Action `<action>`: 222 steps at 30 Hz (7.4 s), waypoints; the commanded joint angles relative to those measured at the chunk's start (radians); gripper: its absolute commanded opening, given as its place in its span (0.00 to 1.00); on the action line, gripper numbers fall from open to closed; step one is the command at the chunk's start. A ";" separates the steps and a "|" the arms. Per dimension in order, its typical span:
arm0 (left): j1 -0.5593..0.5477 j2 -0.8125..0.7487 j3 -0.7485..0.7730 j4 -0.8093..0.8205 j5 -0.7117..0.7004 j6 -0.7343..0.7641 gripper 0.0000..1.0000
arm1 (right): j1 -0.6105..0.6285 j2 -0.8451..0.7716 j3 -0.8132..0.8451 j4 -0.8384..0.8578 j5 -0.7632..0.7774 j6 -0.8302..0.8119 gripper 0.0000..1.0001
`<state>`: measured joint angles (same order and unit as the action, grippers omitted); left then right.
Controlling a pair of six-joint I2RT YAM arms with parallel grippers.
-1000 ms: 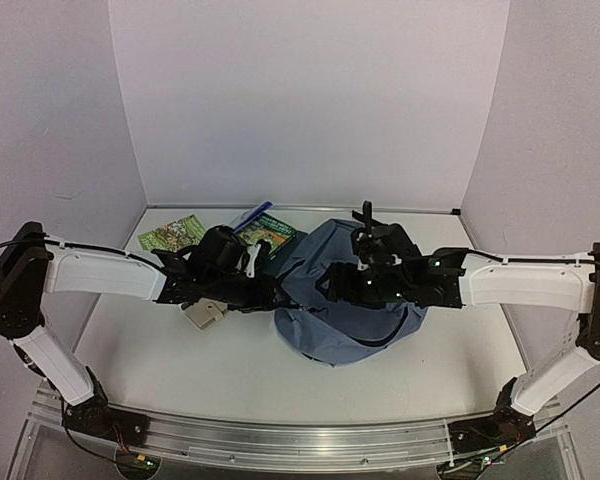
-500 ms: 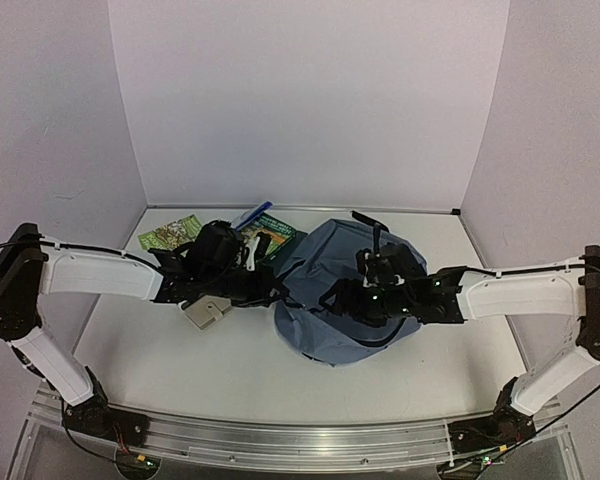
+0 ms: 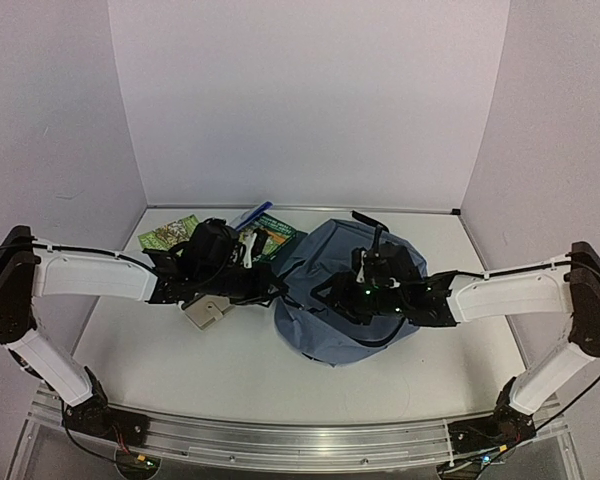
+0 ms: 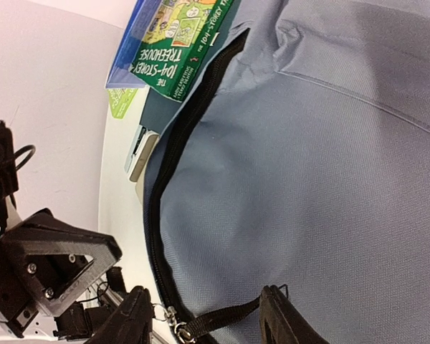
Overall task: Pack the student bag
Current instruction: Unzip the student bag at the center of the board.
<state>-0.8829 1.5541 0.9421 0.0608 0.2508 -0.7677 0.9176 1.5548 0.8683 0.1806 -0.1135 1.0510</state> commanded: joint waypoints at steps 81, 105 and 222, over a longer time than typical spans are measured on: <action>-0.007 0.033 -0.018 0.090 0.078 -0.121 0.43 | 0.020 -0.022 -0.058 0.135 0.008 0.098 0.00; -0.030 0.030 -0.042 0.080 0.081 -0.152 0.20 | 0.022 -0.034 -0.059 0.119 0.022 0.096 0.00; 0.076 0.219 0.182 -0.131 0.010 -0.178 0.83 | 0.208 -0.006 0.101 -0.190 0.338 -0.121 0.00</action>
<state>-0.8030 1.7455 1.0992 -0.0864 0.2448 -0.9120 1.1182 1.5673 0.9596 -0.0552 0.2124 0.9170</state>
